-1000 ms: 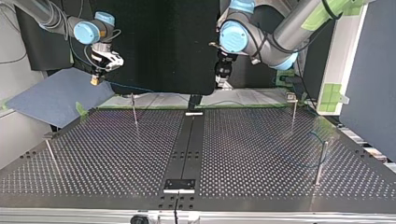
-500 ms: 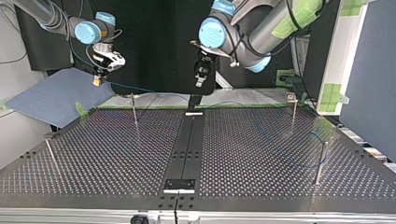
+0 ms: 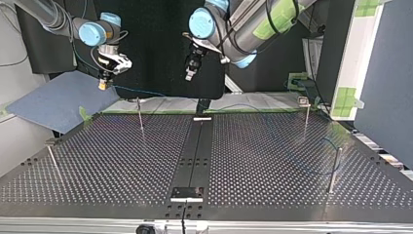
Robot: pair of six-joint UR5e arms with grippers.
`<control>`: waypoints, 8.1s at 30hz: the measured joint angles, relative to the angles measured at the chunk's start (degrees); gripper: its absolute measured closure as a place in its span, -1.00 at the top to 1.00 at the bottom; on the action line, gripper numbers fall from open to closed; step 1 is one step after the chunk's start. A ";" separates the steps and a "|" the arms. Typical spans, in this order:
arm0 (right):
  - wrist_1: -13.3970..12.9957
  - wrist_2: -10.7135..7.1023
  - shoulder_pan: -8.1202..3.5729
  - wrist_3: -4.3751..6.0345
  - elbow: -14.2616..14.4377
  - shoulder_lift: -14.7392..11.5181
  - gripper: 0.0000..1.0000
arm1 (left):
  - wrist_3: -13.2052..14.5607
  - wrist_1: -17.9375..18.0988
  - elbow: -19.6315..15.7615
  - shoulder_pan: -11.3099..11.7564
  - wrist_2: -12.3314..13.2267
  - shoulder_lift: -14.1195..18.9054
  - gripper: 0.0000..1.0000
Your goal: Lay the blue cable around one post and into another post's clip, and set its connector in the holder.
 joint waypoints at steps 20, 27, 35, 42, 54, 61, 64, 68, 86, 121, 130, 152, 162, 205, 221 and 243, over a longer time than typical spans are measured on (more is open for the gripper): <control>-0.04 -0.06 0.33 0.00 -0.04 0.02 -1.00 | -0.03 9.39 0.03 3.08 0.89 -6.02 1.00; -0.05 -0.08 0.40 0.00 -0.03 0.01 -1.00 | 0.15 10.05 0.75 3.65 1.06 -7.43 1.00; -0.07 -0.09 0.43 -0.01 -0.03 0.00 -1.00 | 0.47 10.82 3.99 3.03 1.17 -11.18 1.00; -0.09 -0.09 0.44 -0.27 -0.04 0.02 -1.00 | 0.41 10.76 6.11 3.37 1.05 -14.47 1.00; -0.30 -0.09 0.67 -0.76 -0.05 0.01 -1.00 | 0.43 9.98 10.02 3.52 1.18 -19.91 1.00; -0.36 -0.09 0.76 -0.79 -0.04 0.01 -1.00 | 0.41 9.94 10.73 3.69 1.22 -23.14 1.00; -0.40 -0.09 0.80 -0.79 -0.05 0.01 -1.00 | 0.41 10.03 10.85 3.74 1.19 -23.89 1.00; -0.43 -0.09 0.85 -0.79 -0.05 0.01 -1.00 | 0.41 10.14 11.42 3.75 0.98 -24.14 1.00; -0.44 -0.09 1.00 -0.79 -0.09 0.01 -1.00 | 0.19 6.67 18.14 3.06 0.23 -28.29 1.00; -0.61 -0.17 1.75 -1.11 -0.22 0.00 -1.00 | -0.17 2.84 33.10 4.89 -1.47 -36.61 1.00; -0.61 -0.19 1.77 -1.21 -0.21 0.00 -1.00 | -0.04 2.93 33.28 5.61 -1.76 -36.73 1.00; -0.61 -0.18 1.77 -1.67 -0.21 -0.01 -1.00 | -0.69 -1.45 38.43 7.14 -1.14 -40.84 1.00; -0.61 -0.19 1.77 -1.67 -0.22 0.00 -1.00 | -0.40 -1.05 38.45 7.01 0.47 -40.88 -1.00; -0.75 -0.18 1.06 -1.67 -0.22 0.02 -1.00 | 2.87 -0.90 38.37 6.68 3.69 -40.82 0.87; -0.87 -0.17 0.88 -1.68 -0.22 0.02 -1.00 | 3.23 -0.54 36.24 6.82 3.14 -40.28 0.78; -0.93 -0.14 0.89 -1.85 -0.22 0.01 -1.00 | 3.09 -0.42 36.60 6.77 3.18 -40.14 -0.22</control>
